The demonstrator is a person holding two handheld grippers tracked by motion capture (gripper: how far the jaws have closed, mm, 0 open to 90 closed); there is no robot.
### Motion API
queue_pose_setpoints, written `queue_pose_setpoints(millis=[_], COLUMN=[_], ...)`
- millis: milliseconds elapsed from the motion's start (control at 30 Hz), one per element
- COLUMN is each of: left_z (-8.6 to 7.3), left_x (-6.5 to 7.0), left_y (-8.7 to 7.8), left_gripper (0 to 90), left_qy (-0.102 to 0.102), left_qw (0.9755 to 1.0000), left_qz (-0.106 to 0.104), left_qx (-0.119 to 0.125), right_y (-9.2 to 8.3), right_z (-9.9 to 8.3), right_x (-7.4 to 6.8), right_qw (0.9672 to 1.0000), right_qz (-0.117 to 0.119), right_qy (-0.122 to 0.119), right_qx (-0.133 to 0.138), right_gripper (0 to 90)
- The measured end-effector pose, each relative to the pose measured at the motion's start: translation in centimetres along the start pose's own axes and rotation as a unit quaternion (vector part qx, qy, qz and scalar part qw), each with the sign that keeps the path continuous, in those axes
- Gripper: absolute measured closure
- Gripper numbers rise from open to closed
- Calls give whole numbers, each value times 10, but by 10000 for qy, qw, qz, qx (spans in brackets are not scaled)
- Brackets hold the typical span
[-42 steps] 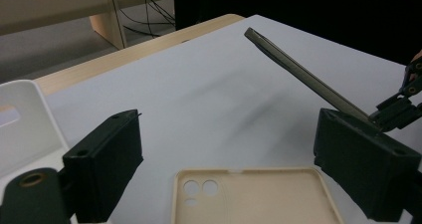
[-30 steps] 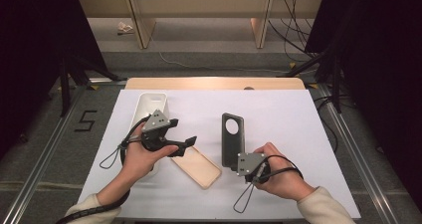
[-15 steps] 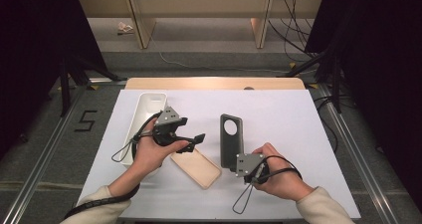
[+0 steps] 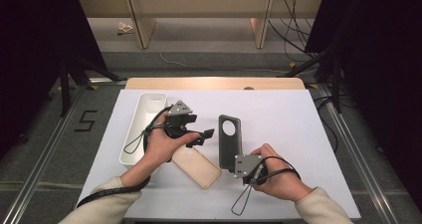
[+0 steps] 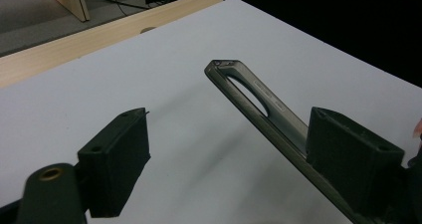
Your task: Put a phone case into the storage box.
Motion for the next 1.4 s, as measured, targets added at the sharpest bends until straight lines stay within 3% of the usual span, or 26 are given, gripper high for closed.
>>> queue_pose_setpoints(millis=[733, 1067, 1400], left_z=[3, 3, 6], left_x=[4, 6, 2], left_y=[31, 44, 51], left_gripper=[221, 305, 455], left_qy=[-295, -520, -973], left_qw=[9990, 9972, 9936], left_qz=[-119, -143, -188], left_qx=[-305, -517, -549], right_y=[1, 1, 2], right_z=[2, 3, 5], right_x=[-1, -2, -4], right_qw=[10000, 9999, 9999], right_qz=[30, -26, 7], right_qy=[-61, -100, -167], right_qx=[-11, -7, -40], right_gripper=[897, 897, 897])
Point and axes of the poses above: each handheld gripper's, and its own axes: y roughly forward along the jaws, z roughly out of its top, x roughly to its right, the point moved 4 cm from there along y, roughly forward along the jaws, and after that the axes turned 1 degree about x, right-handed, at the moved point
